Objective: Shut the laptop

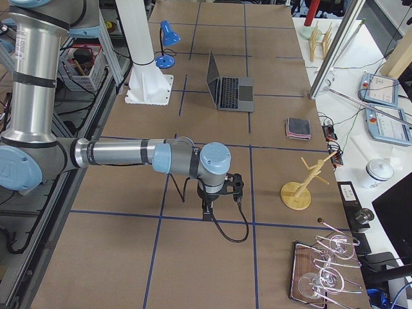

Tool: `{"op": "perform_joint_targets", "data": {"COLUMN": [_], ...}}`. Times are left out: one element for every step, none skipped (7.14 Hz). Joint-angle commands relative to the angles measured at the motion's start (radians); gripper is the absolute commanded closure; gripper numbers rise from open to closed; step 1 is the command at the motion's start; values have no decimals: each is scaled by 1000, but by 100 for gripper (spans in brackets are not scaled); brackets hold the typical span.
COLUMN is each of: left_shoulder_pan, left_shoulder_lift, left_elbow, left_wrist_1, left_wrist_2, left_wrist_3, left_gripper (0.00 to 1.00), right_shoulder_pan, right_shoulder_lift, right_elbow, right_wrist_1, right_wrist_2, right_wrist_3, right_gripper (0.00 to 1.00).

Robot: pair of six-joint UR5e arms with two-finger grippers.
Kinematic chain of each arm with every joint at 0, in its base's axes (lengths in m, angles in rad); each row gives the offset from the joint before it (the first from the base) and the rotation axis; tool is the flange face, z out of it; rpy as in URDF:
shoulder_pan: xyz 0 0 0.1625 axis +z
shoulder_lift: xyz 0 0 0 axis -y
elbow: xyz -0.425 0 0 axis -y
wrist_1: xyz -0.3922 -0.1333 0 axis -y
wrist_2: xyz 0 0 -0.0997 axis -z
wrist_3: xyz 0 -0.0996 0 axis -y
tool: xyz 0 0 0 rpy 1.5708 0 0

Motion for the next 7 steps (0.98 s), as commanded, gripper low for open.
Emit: {"op": "perform_joint_targets", "data": {"left_shoulder_pan": [2, 3, 21, 26, 28, 28, 29], "left_shoulder_lift": [5, 3, 0, -6, -18, -56, -60], "left_elbow": [2, -3, -26, -73, -137, -144, -146], "left_wrist_1": [-14, -16, -16, -16, -17, -55, -65], "left_wrist_2": [0, 0, 8, 3, 2, 5, 0], "left_wrist_3": [-1, 0, -3, -11, -8, -12, -11], "left_gripper": [0, 0, 0, 0, 0, 0, 0], "right_shoulder_pan": [0, -2, -2, -2, -5, -20, -69], "right_shoulder_lift": [0, 8, 9, 9, 8, 8, 5], "right_elbow": [2, 11, 11, 12, 15, 18, 20], "right_wrist_1": [1, 4, 80, 138, 168, 212, 301], "right_wrist_2": [1, 0, 1, 10, 50, 84, 125], "right_wrist_3": [0, -3, 6, 17, 35, 74, 185], "right_gripper": [0, 0, 0, 0, 0, 0, 0]}}
